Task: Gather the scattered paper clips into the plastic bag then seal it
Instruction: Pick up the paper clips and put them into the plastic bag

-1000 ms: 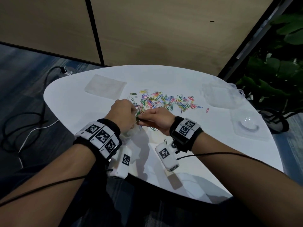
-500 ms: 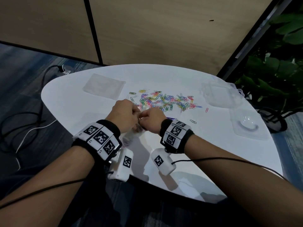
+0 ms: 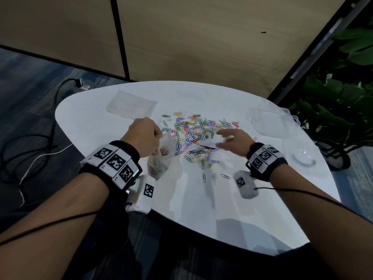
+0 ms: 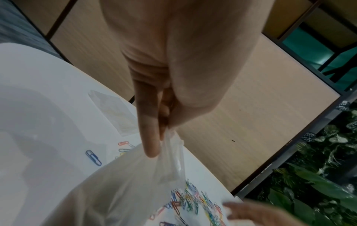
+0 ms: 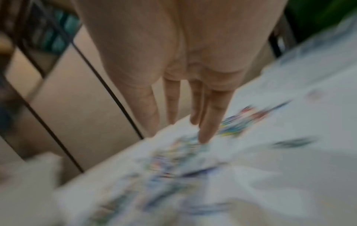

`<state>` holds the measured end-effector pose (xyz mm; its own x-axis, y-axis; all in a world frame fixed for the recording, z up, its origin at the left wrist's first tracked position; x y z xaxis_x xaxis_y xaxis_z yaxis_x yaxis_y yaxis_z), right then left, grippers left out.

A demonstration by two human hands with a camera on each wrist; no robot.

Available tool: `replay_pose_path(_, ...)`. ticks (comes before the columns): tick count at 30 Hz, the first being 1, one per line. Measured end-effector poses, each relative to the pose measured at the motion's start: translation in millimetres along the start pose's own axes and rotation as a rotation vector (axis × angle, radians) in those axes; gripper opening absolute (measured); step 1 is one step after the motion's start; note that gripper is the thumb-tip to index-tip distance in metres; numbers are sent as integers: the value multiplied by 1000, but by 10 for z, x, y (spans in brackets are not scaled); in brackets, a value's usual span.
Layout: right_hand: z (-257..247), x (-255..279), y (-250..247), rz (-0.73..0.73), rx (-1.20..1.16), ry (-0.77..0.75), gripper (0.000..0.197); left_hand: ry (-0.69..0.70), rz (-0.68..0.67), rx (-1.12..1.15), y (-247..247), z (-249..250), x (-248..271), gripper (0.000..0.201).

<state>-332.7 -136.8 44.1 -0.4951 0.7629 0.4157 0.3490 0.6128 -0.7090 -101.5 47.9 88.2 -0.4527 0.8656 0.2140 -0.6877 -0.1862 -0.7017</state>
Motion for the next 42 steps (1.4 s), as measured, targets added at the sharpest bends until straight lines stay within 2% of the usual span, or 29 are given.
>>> replay_pose_path(1, 252, -34, -54, 28, 247, 65, 59, -6, -1, -1, -33, -25, 12, 19)
replay_pose_path(2, 504, -50, -78, 24, 395, 115, 71, -9, -1, -9, -57, -47, 24, 20)
replay_pose_path(3, 703, -46, -80, 7, 443, 156, 81, -10, 4, -18, -77, -78, 38, 21)
replay_pose_path(6, 975, 31, -20, -23, 368, 144, 92, -16, 10, -36, -105, -160, 78, 23)
replay_pose_path(11, 815, 244, 386, -35, 318, -14, 97, -21, 24, -28, -144, -222, 86, 23)
replay_pose_path(13, 741, 294, 608, 22, 236, -24, 93, -23, 25, -26, -151, -216, 85, 23)
replay_pose_path(17, 528, 256, 912, 212, -38, 85, 66, -13, 9, -31, -146, -207, 95, 23)
replay_pose_path(19, 409, 154, 1033, 255, -133, 131, 55, -11, 9, -30, -146, -229, 91, 22)
replay_pose_path(21, 265, 47, 1105, 262, -176, 142, 53, -21, 10, -18, -154, -262, 86, 22)
replay_pose_path(26, -43, -187, 1045, 249, -3, 66, 73, -23, 9, -11, -167, -313, 71, 21)
replay_pose_path(29, -154, -253, 1053, 202, 215, -5, 53, -11, -9, -17, -146, -305, 70, 20)
replay_pose_path(32, -227, -289, 1052, 251, 318, -83, 29, -1, -17, -35, -135, -285, 65, 23)
replay_pose_path(36, -257, -299, 989, 221, 364, -72, 17, 3, -17, -41, -127, -272, 61, 23)
replay_pose_path(39, -161, -339, 869, 227, 211, 28, 13, 7, -28, -41, -105, -253, 61, 23)
replay_pose_path(42, -50, -376, 704, 162, -172, 217, 16, 11, -28, -43, -89, -234, 54, 22)
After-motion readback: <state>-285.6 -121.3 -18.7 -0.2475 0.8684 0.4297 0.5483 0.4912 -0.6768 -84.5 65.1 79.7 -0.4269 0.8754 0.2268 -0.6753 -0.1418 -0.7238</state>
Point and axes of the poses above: each hand's wrist, its own x-axis away from the middle knuckle, its own y-axis out of the palm, z = x × y, the point moved 1 cm from there along -x, towards the middle knuckle, and after that the axes turned 5 degrees about y, right-handed, at the moved point
